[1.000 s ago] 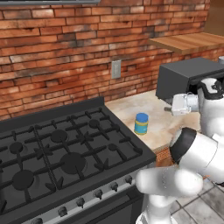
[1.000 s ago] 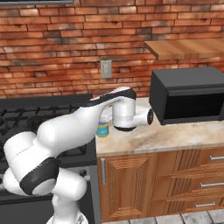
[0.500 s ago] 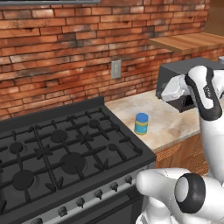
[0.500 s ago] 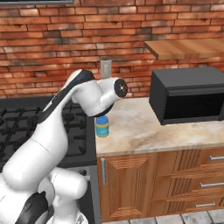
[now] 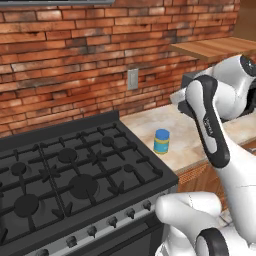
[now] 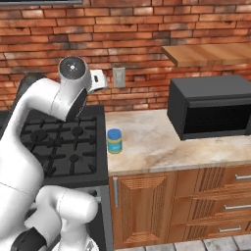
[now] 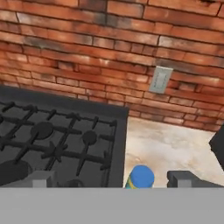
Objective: Take 2 condiments from the cabinet and move them on the counter near the stove.Make sure the condiments are lined up with each other, next to each other.
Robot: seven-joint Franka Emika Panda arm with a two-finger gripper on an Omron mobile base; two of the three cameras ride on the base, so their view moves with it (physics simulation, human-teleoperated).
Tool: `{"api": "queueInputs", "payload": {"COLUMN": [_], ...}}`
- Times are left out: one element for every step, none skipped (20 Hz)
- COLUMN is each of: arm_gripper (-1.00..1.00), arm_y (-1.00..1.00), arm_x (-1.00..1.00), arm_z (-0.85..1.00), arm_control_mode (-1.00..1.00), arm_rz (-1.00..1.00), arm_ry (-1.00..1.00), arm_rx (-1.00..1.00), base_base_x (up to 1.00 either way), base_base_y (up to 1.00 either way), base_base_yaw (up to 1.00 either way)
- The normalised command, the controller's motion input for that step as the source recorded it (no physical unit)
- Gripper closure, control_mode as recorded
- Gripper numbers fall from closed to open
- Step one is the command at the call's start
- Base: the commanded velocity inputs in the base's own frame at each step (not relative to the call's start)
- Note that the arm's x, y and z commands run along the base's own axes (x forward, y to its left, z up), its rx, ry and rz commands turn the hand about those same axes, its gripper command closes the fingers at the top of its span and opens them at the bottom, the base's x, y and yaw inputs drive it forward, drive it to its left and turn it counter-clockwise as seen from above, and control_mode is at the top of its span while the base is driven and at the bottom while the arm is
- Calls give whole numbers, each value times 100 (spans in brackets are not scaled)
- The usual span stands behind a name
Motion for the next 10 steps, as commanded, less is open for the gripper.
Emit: {"api": "queueInputs", "payload": {"arm_gripper": [-100, -100, -100, -100, -100, -100, -100, -100, -100, -100], "arm_y": [9, 8, 11, 16, 19, 19, 24, 14, 4, 1], "arm_x": [-56, -58, -57, -56, -52, -54, -47, -51, -60, -67], "arm_z": [36, 34, 29, 25, 20, 19, 19, 20, 17, 16], "arm_control_mode": [-100, -100, -100, -100, -100, -100, -100, -100, -100, -100], "arm_rz": [-38, -38, -38, -36, -36, -36, -36, -36, -37, -37], "arm_ry": [11, 12, 7, 1, 0, 0, 0, 0, 0, -1], "arm_rx": [-11, -9, -8, -7, -6, -6, -6, -3, 0, 0], "base_base_x": [0, 0, 0, 0, 0, 0, 0, 0, 0, 0], "base_base_y": [0, 0, 0, 0, 0, 0, 0, 0, 0, 0], "base_base_yaw": [0, 0, 0, 0, 0, 0, 0, 0, 0, 0]}}
